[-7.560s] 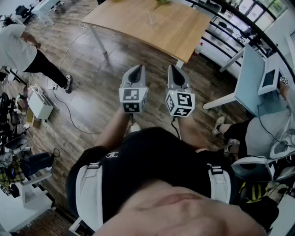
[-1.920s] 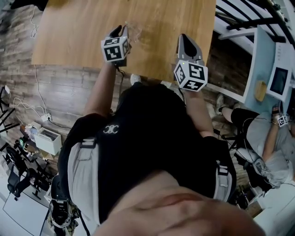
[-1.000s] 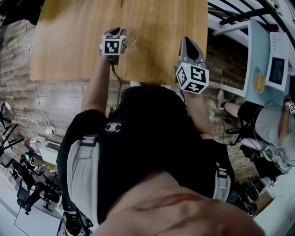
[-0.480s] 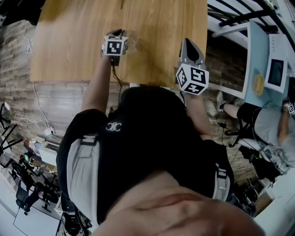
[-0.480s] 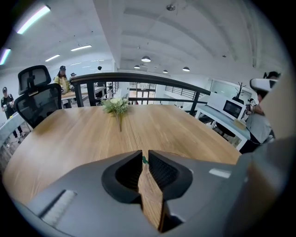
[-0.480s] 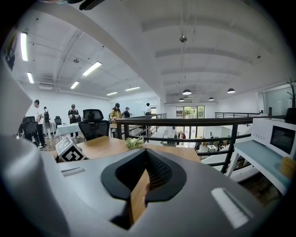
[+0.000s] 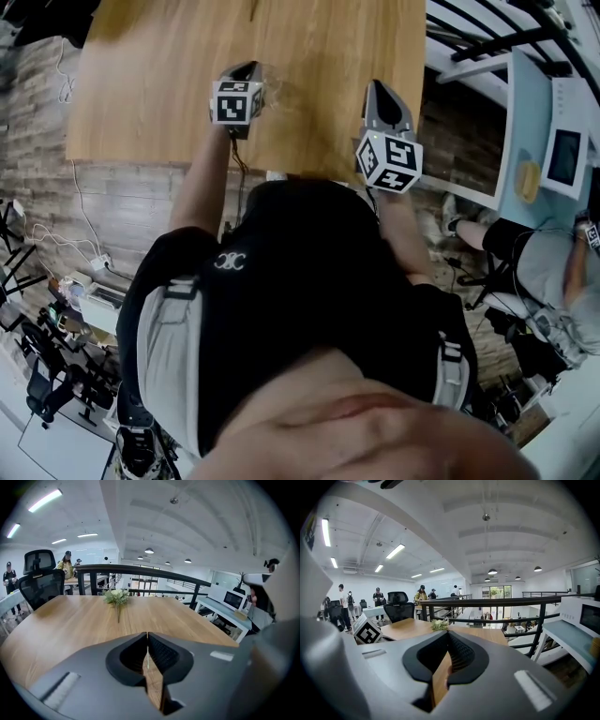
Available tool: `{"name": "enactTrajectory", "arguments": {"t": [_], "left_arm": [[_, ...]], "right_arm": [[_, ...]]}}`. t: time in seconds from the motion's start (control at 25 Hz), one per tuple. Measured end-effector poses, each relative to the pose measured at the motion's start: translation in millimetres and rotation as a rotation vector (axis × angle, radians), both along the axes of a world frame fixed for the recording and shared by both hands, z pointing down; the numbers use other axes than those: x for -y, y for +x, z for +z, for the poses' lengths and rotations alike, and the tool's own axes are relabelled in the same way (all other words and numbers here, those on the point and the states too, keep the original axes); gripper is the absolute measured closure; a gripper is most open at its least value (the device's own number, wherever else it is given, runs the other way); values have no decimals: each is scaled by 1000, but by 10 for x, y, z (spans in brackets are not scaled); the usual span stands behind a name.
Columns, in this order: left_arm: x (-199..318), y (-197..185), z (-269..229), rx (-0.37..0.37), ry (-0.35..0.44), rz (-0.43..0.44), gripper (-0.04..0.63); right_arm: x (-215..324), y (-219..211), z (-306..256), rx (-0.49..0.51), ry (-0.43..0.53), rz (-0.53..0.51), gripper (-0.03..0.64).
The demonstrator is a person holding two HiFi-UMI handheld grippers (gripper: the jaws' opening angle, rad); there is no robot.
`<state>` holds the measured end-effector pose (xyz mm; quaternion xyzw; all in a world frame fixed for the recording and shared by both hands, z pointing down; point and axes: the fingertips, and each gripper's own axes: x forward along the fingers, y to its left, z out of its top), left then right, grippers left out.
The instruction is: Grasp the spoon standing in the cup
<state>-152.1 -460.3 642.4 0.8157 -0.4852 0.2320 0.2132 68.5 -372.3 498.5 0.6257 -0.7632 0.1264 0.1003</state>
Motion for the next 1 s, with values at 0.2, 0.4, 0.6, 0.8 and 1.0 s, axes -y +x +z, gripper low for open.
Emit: {"name": "enactTrajectory", "arguments": {"t": [0.2,0.4,0.6,0.8,1.0], "left_arm": [[-63,89,-191,26,50,-6,578],[-84,60,-422,5,79,-55,578],[-130,99,-807,-16,124,-95,578],[-241,280,-1175,-29,188,-137,578],[-313,622,-1499,2,266,-134,578]], "right_arm": [[28,-15,-12,17,6,-32,617],[70,-39,-36,43,18,-63,617],[106,-32,-78,78,27,-83,617],[84,59,-98,96,33,-94,617],[87,224,-160,113,54,-88,617]]}}
